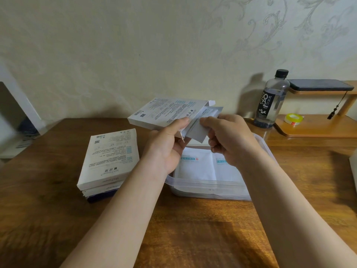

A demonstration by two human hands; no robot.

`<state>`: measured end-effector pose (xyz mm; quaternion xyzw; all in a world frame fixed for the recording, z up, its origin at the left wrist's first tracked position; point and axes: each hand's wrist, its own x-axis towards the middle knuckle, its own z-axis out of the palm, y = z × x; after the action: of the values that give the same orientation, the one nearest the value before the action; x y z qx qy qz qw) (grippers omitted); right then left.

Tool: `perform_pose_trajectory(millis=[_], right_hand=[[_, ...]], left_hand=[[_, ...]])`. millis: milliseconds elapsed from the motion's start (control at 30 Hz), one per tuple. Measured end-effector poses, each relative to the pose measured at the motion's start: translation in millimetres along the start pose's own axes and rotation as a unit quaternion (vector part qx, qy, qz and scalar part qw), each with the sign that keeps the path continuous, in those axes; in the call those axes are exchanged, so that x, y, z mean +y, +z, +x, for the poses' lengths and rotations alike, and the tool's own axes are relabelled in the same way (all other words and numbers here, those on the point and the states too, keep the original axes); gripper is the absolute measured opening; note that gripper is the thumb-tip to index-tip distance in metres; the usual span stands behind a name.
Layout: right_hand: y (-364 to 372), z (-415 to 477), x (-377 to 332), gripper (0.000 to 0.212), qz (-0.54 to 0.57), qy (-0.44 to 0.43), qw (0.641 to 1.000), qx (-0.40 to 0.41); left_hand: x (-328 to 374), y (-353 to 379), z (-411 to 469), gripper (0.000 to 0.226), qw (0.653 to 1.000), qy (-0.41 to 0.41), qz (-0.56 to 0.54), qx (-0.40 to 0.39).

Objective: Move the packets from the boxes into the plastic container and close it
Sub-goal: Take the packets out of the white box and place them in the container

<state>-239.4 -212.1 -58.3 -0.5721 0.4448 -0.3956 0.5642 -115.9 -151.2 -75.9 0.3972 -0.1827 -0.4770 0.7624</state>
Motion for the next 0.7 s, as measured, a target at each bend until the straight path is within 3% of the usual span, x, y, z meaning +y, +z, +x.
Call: perform_pose_trajectory(millis=[233,433,700], right_hand=[[2,-5,-2,0.022,-0.009,-0.016,1.0,-0.016],[-4,-3,-8,0.021,0.02,-0.004,1.0,-0.017],[-27,-1,-17,0.019,0.065,-0.003,0.998,-0.012]], left_hand=[[-4,6,-8,0.029,0.999,0.018,0.026,-0.028],[-1,7,-3,0.031,0.999,0.024,0.016,0.026],[5,0,2,0.037,0.998,0.016,-0.051,0.039]])
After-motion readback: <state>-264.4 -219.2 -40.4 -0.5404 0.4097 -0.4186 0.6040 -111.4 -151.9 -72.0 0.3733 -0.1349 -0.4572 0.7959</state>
